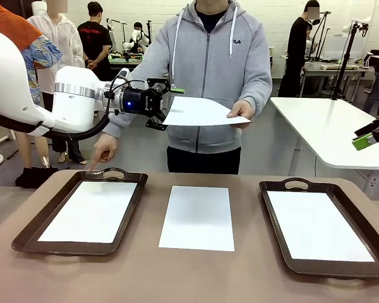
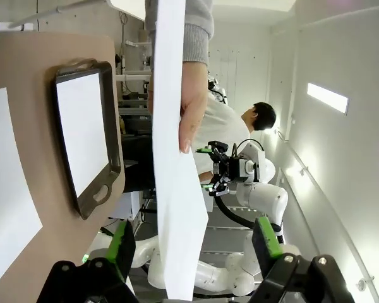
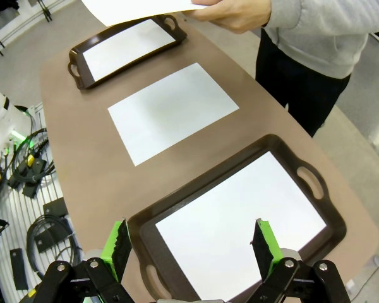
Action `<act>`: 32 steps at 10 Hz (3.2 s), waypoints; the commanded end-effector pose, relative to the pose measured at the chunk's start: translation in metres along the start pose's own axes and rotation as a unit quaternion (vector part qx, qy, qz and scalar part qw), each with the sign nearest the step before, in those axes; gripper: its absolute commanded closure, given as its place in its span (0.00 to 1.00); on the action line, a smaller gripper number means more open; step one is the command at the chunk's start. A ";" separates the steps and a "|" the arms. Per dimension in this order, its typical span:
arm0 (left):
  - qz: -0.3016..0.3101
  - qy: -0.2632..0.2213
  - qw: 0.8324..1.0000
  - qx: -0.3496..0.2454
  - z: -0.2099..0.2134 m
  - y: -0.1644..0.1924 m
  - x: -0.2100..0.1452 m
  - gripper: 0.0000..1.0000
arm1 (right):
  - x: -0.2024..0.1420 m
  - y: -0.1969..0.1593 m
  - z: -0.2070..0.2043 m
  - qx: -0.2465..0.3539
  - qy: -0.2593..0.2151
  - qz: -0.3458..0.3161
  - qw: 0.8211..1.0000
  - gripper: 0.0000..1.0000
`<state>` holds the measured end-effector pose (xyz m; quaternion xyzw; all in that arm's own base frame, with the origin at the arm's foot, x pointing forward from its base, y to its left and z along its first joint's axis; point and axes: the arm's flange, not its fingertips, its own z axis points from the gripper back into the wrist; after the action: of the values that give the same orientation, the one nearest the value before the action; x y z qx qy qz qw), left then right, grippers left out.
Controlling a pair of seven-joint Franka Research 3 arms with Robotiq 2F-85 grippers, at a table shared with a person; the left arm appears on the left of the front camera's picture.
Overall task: Sort the A4 documents.
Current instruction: Receive the A4 Paper, then place the A4 Paper in the designated Handle tray.
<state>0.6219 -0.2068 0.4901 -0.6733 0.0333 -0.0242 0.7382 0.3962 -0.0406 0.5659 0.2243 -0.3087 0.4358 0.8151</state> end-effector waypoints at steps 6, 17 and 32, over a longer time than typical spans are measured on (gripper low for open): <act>-0.002 -0.007 1.000 -0.030 -0.001 0.006 -0.007 0.71 | -0.001 0.000 0.000 0.002 -0.002 -0.001 1.000 0.00; 0.012 -0.003 1.000 -0.012 -0.001 0.009 -0.003 1.00 | -0.001 0.000 0.000 0.002 -0.002 -0.001 1.000 0.00; -0.024 0.010 1.000 0.000 0.008 -0.007 -0.017 0.99 | -0.001 0.000 0.000 0.002 -0.002 -0.001 1.000 0.00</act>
<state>0.6167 -0.2055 0.4862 -0.6818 0.0358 -0.0264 0.7302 0.3962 -0.0406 0.5658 0.2243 -0.3087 0.4359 0.8151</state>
